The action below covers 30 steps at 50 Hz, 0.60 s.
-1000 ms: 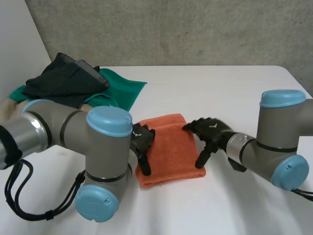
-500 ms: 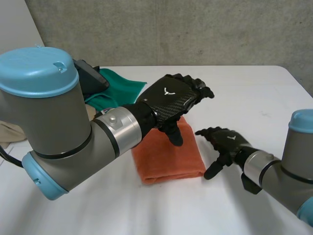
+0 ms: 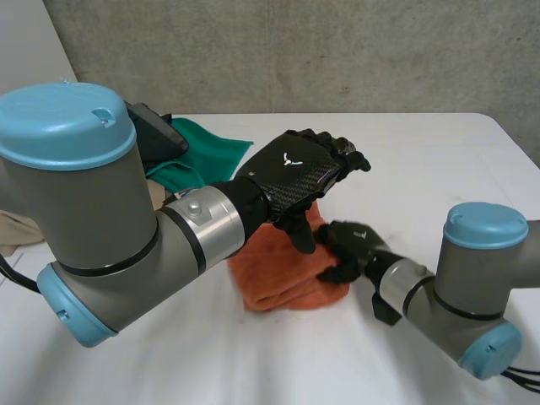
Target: Fold the laundry.
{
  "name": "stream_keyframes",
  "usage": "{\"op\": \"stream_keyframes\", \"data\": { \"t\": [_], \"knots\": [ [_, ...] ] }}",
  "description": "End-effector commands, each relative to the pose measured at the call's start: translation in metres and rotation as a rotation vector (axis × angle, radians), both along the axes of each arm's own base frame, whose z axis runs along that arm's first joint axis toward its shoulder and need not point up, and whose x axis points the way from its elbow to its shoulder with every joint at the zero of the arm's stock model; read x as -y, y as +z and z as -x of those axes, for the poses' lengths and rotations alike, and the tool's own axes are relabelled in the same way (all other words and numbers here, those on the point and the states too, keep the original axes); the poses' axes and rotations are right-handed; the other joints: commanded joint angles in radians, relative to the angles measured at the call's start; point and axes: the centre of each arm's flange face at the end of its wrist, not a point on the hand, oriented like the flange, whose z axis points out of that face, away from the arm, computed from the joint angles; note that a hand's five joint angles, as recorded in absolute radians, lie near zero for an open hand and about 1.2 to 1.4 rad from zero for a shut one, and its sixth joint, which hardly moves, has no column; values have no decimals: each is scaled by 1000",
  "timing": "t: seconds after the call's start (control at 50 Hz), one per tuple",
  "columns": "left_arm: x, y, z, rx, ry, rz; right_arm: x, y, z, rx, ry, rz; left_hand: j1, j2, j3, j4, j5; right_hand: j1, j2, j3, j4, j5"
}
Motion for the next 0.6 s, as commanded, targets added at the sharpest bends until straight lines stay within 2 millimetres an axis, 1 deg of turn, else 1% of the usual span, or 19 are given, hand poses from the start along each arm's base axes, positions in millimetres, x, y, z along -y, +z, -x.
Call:
{"op": "stream_keyframes", "data": {
  "t": [0.02, 0.04, 0.06, 0.1, 0.12, 0.14, 0.2, 0.22, 0.26, 0.28, 0.3, 0.36, 0.38, 0.44, 0.46, 0.52, 0.54, 0.58, 0.6],
  "knots": [
    [1, 2, 0, -5, 1, 9, 40, 30, -4, 73, -98, 142, -20, -1, -19, 1, 14, 419, 328, 354, 219, 288],
    [1, 4, -1, -8, 3, 12, 48, 35, -1, 78, -119, 162, -20, -1, -19, 1, 14, 419, 328, 354, 219, 288],
    [1, 4, -1, -8, 3, 12, 67, 39, 8, 81, -171, 190, -20, -1, -19, 1, 14, 419, 328, 354, 219, 288],
    [1, 8, 0, -17, 3, 20, 91, 42, 23, 75, -247, 221, -20, -1, -19, 1, 14, 419, 328, 354, 219, 288],
    [2, 8, 0, -19, 3, 23, 100, 43, 29, 73, -277, 230, -20, -1, -19, 1, 14, 419, 328, 354, 219, 288],
    [2, 9, 0, -20, 4, 25, 119, 48, 39, 72, -343, 260, -20, -1, -19, 1, 14, 419, 328, 354, 219, 288],
    [2, 12, 0, -27, 4, 31, 146, 49, 55, 62, -442, 289, -20, -1, -19, 1, 14, 419, 328, 354, 219, 288],
    [2, 13, 0, -30, 6, 31, 162, 51, 64, 60, -499, 310, -20, -1, -19, 1, 14, 419, 328, 354, 219, 288],
    [2, 16, 1, -40, 5, 32, 180, 55, 77, 60, -558, 340, -20, -1, -19, 1, 14, 419, 328, 354, 219, 288],
    [2, 17, 1, -45, 6, 32, 189, 57, 85, 59, -592, 353, -20, -1, -19, 1, 14, 419, 328, 354, 219, 288],
    [2, 18, 1, -49, 8, 30, 209, 59, 106, 57, -663, 380, -20, -1, -19, 1, 14, 419, 328, 354, 219, 288],
    [3, 23, 1, -66, 10, 31, 232, 58, 130, 53, -737, 403, -20, -1, -19, 1, 14, 419, 328, 354, 219, 288],
    [3, 25, 1, -71, 10, 32, 245, 56, 142, 48, -767, 408, -17, 2, -16, 4, 17, 419, 328, 354, 219, 288],
    [3, 24, 2, -72, 9, 31, 261, 49, 157, 39, -805, 405, -17, 2, -16, 4, 17, 419, 328, 354, 219, 288],
    [2, 25, 2, -73, 7, 30, 271, 46, 173, 34, -835, 410, -20, -1, -19, 1, 14, 419, 328, 354, 219, 288],
    [2, 24, 2, -72, 6, 29, 284, 43, 197, 27, -882, 422, -17, 2, -16, 4, 17, 419, 328, 354, 219, 288],
    [1, 24, 2, -72, 4, 29, 291, 41, 213, 25, -903, 434, -17, 2, -16, 4, 17, 419, 328, 354, 219, 288],
    [1, 24, 3, -71, 4, 28, 296, 38, 224, 19, -914, 436, -20, -1, -19, 1, 14, 419, 328, 354, 219, 288],
    [1, 24, 3, -71, 4, 28, 299, 34, 233, 15, -917, 436, -20, -1, -19, 1, 14, 419, 328, 354, 219, 288]
  ]
}}
